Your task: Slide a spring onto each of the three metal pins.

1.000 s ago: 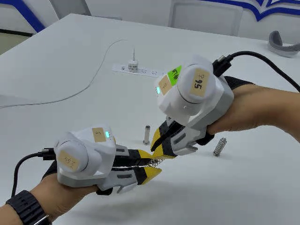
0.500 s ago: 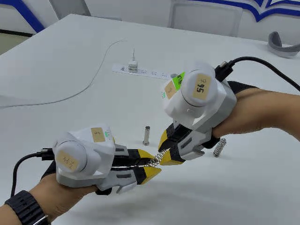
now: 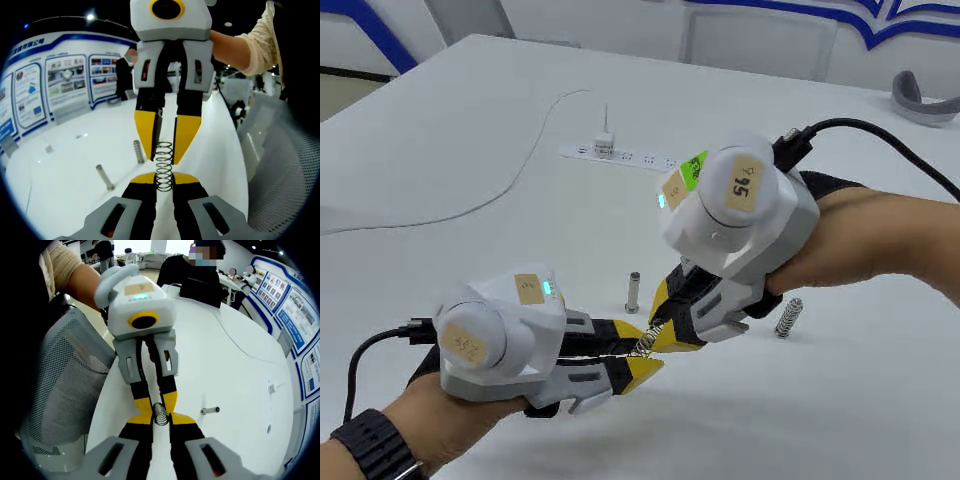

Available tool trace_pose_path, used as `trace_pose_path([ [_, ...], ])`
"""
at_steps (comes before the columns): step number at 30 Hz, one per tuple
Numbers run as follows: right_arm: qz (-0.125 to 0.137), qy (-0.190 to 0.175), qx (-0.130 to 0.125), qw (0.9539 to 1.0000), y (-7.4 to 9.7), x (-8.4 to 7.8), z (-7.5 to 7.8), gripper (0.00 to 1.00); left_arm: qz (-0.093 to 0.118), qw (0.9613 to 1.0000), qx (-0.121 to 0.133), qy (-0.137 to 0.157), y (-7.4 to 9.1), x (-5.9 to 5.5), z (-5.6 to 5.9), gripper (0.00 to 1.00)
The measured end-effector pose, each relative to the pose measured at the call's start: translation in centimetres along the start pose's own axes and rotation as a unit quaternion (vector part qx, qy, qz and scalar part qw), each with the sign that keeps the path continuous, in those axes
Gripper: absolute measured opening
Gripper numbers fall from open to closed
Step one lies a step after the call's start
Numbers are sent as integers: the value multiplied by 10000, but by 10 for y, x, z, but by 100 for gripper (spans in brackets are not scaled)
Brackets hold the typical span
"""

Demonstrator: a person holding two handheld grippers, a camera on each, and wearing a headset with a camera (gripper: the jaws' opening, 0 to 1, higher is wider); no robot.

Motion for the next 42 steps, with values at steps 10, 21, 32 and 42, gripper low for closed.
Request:
trace_pose_path([
  [10, 20, 53, 27, 10000, -1, 6, -1, 13, 35, 10000, -7, -1, -1, 2, 1, 11],
  [21, -15, -15, 121, 9999, -8, 5, 0, 13, 64, 10000, 17, -18, -1, 2, -1, 11],
  [32, -31, -59, 129, 9999, -8, 5, 1, 13, 104, 9999, 85, -30, -1, 3, -2, 12],
  [42, -20, -99, 68, 9999, -6, 5, 7, 12, 68, 9998, 152, 82, 1, -1, -6, 17],
])
Point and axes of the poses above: the centre of the closed fingertips' face, and the gripper's own axes: y roughly backward along the fingers, z roughly to its right, x roughly out of its top, the point moved 5 cm from there along y, roughly backward along the fingers, and after that the axes turned 14 degrees about -z, right-handed, at the moved point
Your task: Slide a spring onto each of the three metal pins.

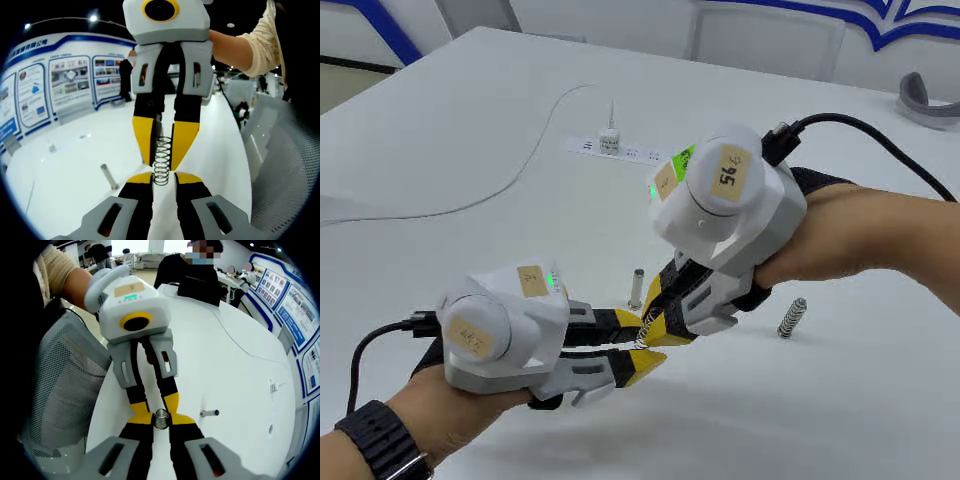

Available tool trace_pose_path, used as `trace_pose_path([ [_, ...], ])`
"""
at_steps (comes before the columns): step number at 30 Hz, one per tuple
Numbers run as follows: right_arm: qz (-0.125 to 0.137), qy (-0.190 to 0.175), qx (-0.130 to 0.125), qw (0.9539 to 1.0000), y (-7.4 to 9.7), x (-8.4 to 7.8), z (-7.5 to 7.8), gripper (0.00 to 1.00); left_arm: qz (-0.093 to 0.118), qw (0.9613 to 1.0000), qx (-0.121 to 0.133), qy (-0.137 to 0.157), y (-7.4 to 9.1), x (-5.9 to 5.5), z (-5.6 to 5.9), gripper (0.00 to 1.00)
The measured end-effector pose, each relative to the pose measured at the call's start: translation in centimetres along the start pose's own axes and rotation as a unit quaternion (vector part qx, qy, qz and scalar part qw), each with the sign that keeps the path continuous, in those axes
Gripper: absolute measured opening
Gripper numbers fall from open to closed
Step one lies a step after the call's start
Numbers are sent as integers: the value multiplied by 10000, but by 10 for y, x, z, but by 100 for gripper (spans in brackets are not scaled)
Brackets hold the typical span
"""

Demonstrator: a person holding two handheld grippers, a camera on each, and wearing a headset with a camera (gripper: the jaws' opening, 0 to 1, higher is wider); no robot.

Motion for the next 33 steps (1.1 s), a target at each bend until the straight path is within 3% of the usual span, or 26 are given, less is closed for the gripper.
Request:
trace_pose_path([
  [10, -47, -63, -60, 10000, 1, -5, 5, 12, -28, 9997, 97, 205, 3, -5, -6, 31],
  [33, -102, -201, -148, 9996, 5, -12, 21, 12, -19, 9975, 308, 640, 9, -15, -16, 49],
])
Point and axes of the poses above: the centre of the closed fingertips' face, and the gripper's own axes: y roughly backward along the fingers, z roughly to its right, x roughly out of its top, the point moved 5 cm from there along y, roughly backward along the fingers, and after that the axes turned 14 degrees about -z, right-handed, at the moved point
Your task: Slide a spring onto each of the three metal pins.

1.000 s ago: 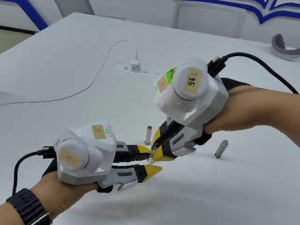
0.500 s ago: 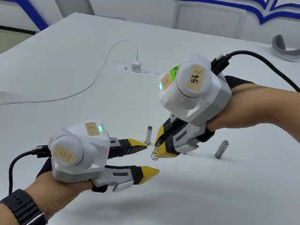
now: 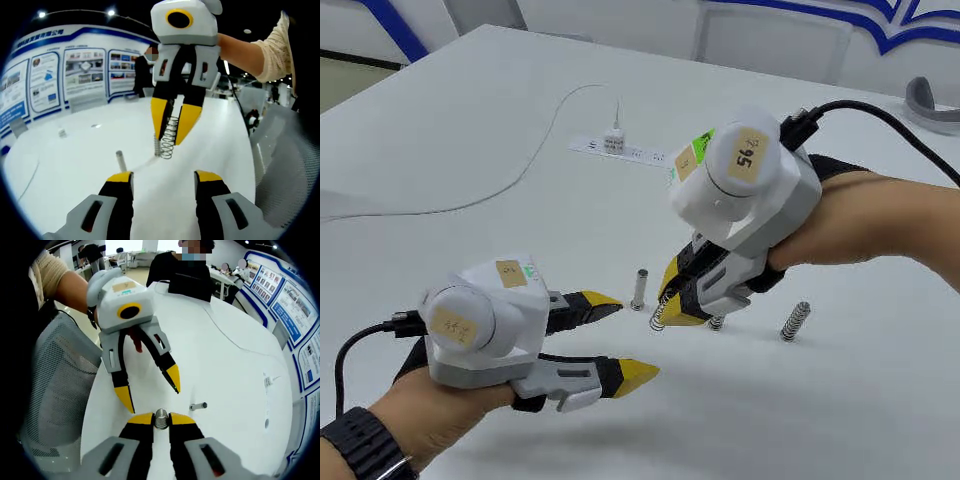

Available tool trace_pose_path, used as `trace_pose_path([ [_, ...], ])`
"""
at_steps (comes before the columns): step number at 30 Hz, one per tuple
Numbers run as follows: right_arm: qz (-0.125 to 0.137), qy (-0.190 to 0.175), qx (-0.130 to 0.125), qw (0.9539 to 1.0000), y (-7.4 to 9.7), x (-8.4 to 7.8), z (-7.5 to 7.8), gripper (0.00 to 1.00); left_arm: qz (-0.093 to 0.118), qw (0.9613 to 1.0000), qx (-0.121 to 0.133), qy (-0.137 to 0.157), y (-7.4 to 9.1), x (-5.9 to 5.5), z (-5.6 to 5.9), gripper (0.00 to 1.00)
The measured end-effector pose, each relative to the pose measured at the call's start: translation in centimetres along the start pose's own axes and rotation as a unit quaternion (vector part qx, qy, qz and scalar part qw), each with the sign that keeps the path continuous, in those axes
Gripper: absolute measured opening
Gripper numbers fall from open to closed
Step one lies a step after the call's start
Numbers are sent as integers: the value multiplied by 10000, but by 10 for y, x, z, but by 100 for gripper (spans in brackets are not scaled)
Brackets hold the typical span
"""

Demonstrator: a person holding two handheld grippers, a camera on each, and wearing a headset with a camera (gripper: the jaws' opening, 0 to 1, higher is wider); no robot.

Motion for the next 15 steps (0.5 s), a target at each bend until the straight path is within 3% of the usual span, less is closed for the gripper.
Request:
trace_pose_path([
  [15, -109, -66, -95, 9999, 0, -1, 24, 12, 7, 9999, 15, 120, -1, -3, -4, 54],
])
Point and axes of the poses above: the centre of the closed fingertips' face, and the gripper's own axes: y roughly backward along the fingers, z roughly to its right, x roughly out of its top, the point moved 5 cm from there along y, roughly backward along the fingers, and after that the axes turned 14 degrees about -z, right-handed, at the moved point
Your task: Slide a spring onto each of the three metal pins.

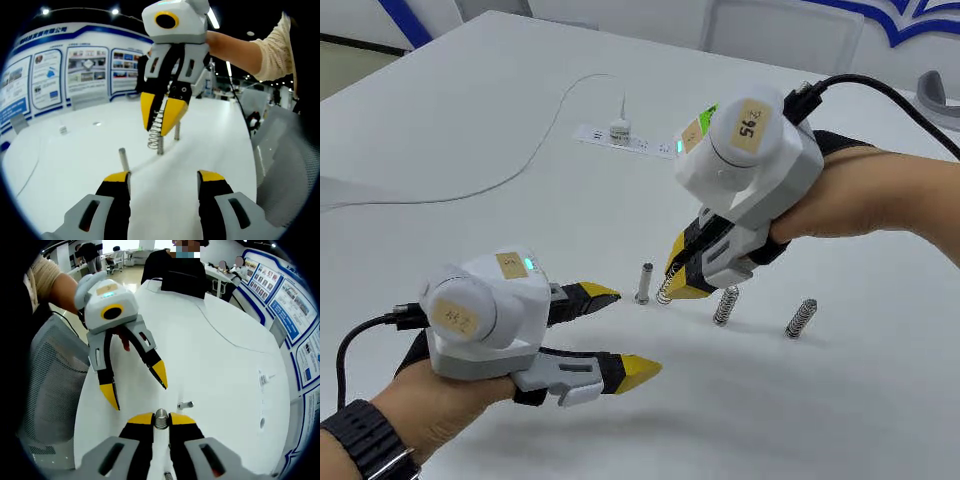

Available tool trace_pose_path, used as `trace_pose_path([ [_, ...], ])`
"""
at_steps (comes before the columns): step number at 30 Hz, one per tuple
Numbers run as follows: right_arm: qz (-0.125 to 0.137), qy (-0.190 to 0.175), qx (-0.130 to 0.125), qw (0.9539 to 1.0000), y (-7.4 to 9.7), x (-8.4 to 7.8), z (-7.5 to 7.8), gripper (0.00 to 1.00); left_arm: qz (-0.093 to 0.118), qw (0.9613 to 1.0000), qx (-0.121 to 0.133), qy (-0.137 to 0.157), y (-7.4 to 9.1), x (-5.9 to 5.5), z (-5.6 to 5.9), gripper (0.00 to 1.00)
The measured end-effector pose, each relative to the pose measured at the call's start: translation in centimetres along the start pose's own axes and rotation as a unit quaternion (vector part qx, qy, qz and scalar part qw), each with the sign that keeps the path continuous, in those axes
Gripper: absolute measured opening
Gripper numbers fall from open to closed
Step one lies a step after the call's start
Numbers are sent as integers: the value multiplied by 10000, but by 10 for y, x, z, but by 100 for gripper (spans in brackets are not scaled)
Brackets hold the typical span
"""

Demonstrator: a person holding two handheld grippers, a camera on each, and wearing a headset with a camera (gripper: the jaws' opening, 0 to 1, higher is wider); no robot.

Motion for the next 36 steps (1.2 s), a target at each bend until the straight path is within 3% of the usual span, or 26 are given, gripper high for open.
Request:
trace_pose_path([
  [10, -112, -9, -150, 9998, 3, 5, 21, 12, -11, 10000, 5, 17, -1, 0, -1, 56],
  [20, -283, 39, -156, 9995, -8, 12, 43, 12, -23, 10000, 29, 42, 0, -2, -3, 56],
  [36, -409, -30, -13, 9992, -20, 13, 47, 12, -32, 10000, 25, 47, 0, -2, -4, 55],
])
Point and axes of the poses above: the centre of the closed fingertips' face, and the gripper's own axes: y roughly backward along the fingers, z roughly to its right, x roughly out of its top, the point moved 5 cm from there along y, roughly backward along the fingers, and after that the axes turned 14 degrees about -z, right-handed, at the moved point
